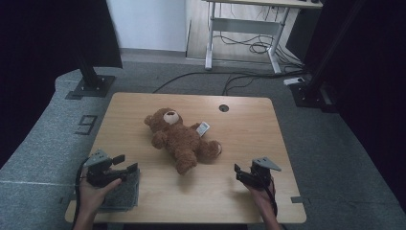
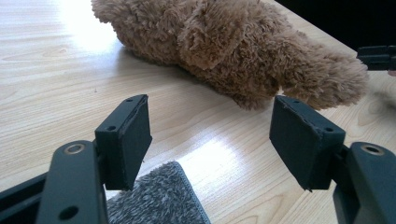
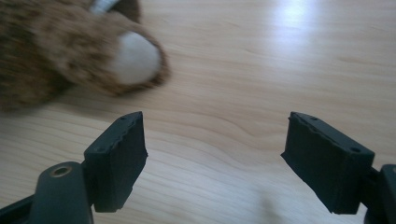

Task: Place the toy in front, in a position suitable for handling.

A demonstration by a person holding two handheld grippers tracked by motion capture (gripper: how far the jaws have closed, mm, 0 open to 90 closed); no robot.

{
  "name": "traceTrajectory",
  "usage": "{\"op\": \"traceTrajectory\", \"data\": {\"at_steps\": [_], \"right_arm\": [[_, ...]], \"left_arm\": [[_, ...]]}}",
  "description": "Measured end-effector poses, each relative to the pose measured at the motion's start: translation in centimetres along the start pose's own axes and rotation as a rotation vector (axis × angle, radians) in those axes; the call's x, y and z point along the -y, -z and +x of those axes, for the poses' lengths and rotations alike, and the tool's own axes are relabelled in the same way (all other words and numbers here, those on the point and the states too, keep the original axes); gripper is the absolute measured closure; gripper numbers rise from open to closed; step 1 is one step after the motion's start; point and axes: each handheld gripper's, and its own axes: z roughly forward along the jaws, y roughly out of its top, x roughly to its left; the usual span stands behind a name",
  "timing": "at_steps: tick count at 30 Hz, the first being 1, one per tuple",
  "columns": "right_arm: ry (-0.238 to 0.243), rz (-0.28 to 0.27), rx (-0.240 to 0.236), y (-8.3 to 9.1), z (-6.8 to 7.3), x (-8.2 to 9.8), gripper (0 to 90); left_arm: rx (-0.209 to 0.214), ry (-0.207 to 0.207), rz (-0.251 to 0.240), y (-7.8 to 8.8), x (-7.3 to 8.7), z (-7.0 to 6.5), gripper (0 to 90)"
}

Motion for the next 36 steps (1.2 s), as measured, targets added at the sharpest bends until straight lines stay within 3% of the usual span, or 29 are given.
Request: {"op": "traceTrajectory", "data": {"at_steps": [10,11,14,17,19,21,25,32,36], "right_arm": [[0.037,-0.044,-0.146,-1.2,5.0,-3.2,21.2],[0.042,-0.045,-0.174,-1.7,6.1,-3.8,21.2],[0.043,-0.046,-0.202,-2.1,7.0,-4.2,21.2],[0.068,-0.043,-0.250,-2.9,9.4,-5.0,21.1],[0.075,-0.036,-0.270,-3.1,10.3,-5.2,20.9],[0.078,-0.033,-0.279,-3.3,10.6,-5.2,20.9],[0.098,-0.016,-0.310,-4.0,12.6,-5.5,20.3],[0.116,-0.012,-0.334,-4.2,14.1,-5.9,19.7],[0.149,0.022,-0.340,-4.8,15.0,-5.5,19.8]], "left_arm": [[0.012,-0.016,0.011,-1.1,0.0,-0.9,29.9],[0.016,-0.018,0.018,-1.4,0.1,-1.0,29.9],[0.016,-0.020,0.024,-1.7,0.2,-1.1,29.9],[0.018,-0.025,0.033,-2.0,0.3,-1.2,29.9],[0.019,-0.025,0.032,-2.0,0.3,-1.2,29.9],[0.018,-0.024,0.031,-1.9,0.3,-1.2,29.9],[0.015,-0.019,0.024,-1.8,0.3,-1.1,29.9],[0.015,-0.015,0.025,-1.8,0.4,-1.0,30.0],[0.015,-0.017,0.030,-1.9,0.4,-0.9,30.0]]}}
